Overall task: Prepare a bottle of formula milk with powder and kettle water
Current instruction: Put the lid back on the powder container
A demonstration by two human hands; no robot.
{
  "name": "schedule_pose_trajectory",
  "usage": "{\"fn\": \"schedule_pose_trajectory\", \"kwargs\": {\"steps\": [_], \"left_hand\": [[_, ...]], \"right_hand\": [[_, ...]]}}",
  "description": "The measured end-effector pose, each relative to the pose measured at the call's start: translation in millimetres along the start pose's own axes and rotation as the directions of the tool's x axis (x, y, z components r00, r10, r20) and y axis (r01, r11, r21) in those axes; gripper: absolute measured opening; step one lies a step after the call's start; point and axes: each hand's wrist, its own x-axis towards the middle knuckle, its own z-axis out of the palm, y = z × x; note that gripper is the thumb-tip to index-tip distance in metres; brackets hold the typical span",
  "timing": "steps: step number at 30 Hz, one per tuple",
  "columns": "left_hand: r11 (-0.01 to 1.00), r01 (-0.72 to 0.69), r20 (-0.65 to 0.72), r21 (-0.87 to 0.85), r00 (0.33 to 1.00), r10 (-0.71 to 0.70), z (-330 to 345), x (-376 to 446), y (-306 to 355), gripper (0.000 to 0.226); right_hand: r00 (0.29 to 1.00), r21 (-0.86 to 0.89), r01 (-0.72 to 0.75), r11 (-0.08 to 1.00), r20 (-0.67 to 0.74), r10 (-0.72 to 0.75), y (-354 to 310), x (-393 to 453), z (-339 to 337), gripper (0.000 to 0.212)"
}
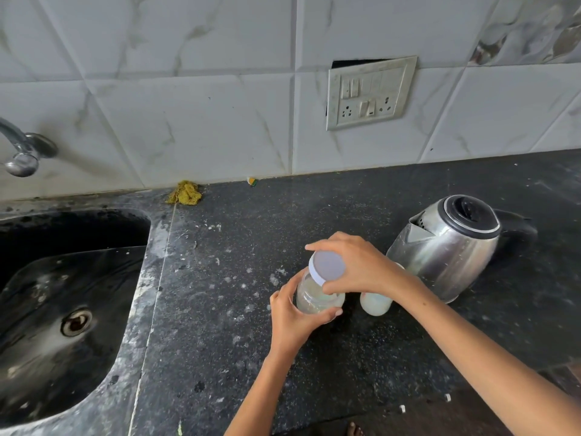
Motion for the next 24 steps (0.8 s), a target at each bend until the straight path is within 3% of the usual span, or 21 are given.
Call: {"fn": "schedule_pose_trajectory", "kwargs": {"steps": [4,12,19,22,24], "left_hand": [[0.999,0.027,-0.008,0.029,1.0,-0.027,0.3,-2.3,-2.3,0.087],[0.998,0.04,-0.001,0.057,0.999,-0.04,-0.6,-4.4,-0.2,0.087],[0.998,0.0,-0.005,0.064,1.0,0.0,0.4,-2.7,0.1,0.087],[0.997,0.018,-0.014,0.077,1.0,-0.017,-1.1,-5.5,6.7,0.075],[0.995,0.027,-0.015,0.096,1.0,-0.026,-1.8,-6.5,6.3,0.074]], "right_hand": [[0.992,-0.012,0.039,0.999,0.12,-0.038,-0.7,-0.8,14.6,0.069],[0.99,-0.135,0.076,0.988,0.13,-0.058,-6.9,4.2,23.5,0.067],[0.994,-0.357,-0.111,0.927,-0.022,0.11,-27.0,9.2,41.6,0.058],[0.957,-0.261,-0.291,0.921,-0.099,0.274,-27.3,14.3,41.3,0.075],[0.942,-0.277,-0.334,0.901,-0.068,0.329,-25.4,12.3,31.0,0.089]]}}
